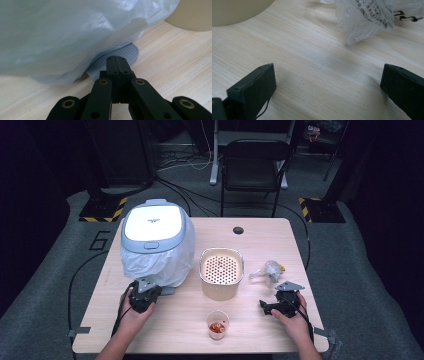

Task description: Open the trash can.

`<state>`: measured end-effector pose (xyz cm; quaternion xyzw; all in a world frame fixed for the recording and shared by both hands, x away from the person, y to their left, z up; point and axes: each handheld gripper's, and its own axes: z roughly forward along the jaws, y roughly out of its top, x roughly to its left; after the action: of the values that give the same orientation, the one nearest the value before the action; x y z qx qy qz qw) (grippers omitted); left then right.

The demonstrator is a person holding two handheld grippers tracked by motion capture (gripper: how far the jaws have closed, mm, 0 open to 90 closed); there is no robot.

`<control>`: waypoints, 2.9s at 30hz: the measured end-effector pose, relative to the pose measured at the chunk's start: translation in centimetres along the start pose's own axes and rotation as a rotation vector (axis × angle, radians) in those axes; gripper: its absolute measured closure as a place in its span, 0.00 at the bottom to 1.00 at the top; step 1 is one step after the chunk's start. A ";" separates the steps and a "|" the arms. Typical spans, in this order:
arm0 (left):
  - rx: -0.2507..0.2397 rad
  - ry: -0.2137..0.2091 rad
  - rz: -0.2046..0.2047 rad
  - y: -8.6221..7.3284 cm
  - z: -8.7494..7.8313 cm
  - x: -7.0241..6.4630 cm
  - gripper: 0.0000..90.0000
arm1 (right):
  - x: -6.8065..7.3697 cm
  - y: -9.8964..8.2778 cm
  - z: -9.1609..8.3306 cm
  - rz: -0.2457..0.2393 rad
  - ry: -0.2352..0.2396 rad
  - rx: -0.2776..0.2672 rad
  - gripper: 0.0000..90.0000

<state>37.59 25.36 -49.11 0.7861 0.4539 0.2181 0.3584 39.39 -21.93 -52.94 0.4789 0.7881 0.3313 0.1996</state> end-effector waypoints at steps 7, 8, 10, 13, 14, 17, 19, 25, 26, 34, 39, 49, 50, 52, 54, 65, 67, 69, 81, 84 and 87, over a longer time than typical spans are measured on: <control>0.006 0.051 -0.012 0.0 0.8 -0.1 0.99 | 0.0 0.0 0.0 0.001 0.000 0.000 0.00; 0.015 0.054 0.026 0.1 0.8 0.2 0.99 | 0.0 0.0 0.0 0.001 0.000 0.000 0.00; 0.019 0.072 0.041 0.2 0.9 0.1 0.98 | 0.0 0.0 0.0 -0.002 0.000 0.000 0.00; 0.040 0.104 0.100 0.4 1.2 -0.5 0.99 | 0.0 0.0 0.0 0.000 0.000 0.000 0.00; 0.045 0.113 0.119 0.4 1.3 -0.7 1.00 | 0.0 0.0 0.0 0.001 0.000 0.001 0.00; 0.040 0.118 0.116 0.2 1.5 -0.7 1.00 | 0.0 0.0 0.0 0.000 0.000 0.000 0.00; 0.047 0.123 0.150 0.1 1.5 -0.8 1.00 | 0.0 0.0 0.0 0.002 0.000 0.001 0.00; 0.054 0.181 0.220 0.0 1.9 -1.8 1.00 | 0.0 0.0 0.0 0.001 0.001 0.001 0.00; 0.059 0.196 0.245 -0.1 1.9 -2.1 1.00 | 0.0 0.0 0.0 0.002 0.000 0.000 0.00; 0.092 0.228 0.335 -0.6 2.6 -2.4 1.00 | 0.0 0.0 0.0 0.001 0.000 0.001 0.00; 0.077 0.211 0.307 -0.7 2.7 -2.2 1.00 | 0.0 0.0 0.0 0.002 0.001 0.001 0.00; 0.077 0.197 0.295 -0.7 2.6 -2.0 1.00 | 0.0 0.0 0.0 0.001 0.000 0.001 0.00; 0.070 0.197 0.293 -0.7 2.6 -2.0 1.00 | 0.0 0.0 0.0 0.002 0.000 0.001 0.00; 0.086 0.193 0.295 -0.6 2.6 -2.0 1.00 | 0.0 0.0 0.0 0.002 0.000 0.001 0.00; 0.084 0.202 0.310 -0.6 2.6 -2.1 1.00 | 0.0 0.0 0.0 0.002 0.000 0.001 0.00; 0.088 0.198 0.297 -0.6 2.6 -2.1 1.00 | 0.0 0.0 0.0 -0.002 0.003 -0.002 0.00; 0.088 0.197 0.290 -0.6 2.6 -2.1 1.00 | 0.0 0.0 0.0 -0.003 0.001 0.001 0.00; 0.085 0.202 0.288 -0.6 2.6 -2.0 1.00 | 0.1 0.0 0.0 -0.001 0.002 0.003 0.00; 0.082 0.201 0.287 -0.6 2.6 -2.1 1.00 | 0.0 0.8 -2.3 -0.021 -0.025 -0.011 0.20; 0.083 0.201 0.287 -0.6 2.6 -2.1 1.00 | -0.3 0.9 -2.9 -0.006 -0.034 -0.009 0.26; 0.085 0.207 0.295 -0.6 2.6 -2.2 1.00 | -0.6 1.0 -3.3 -0.005 -0.026 -0.009 0.31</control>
<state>37.98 22.72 -51.28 0.8320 0.3770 0.3284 0.2403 38.24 -23.18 -49.91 0.4803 0.7851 0.3281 0.2128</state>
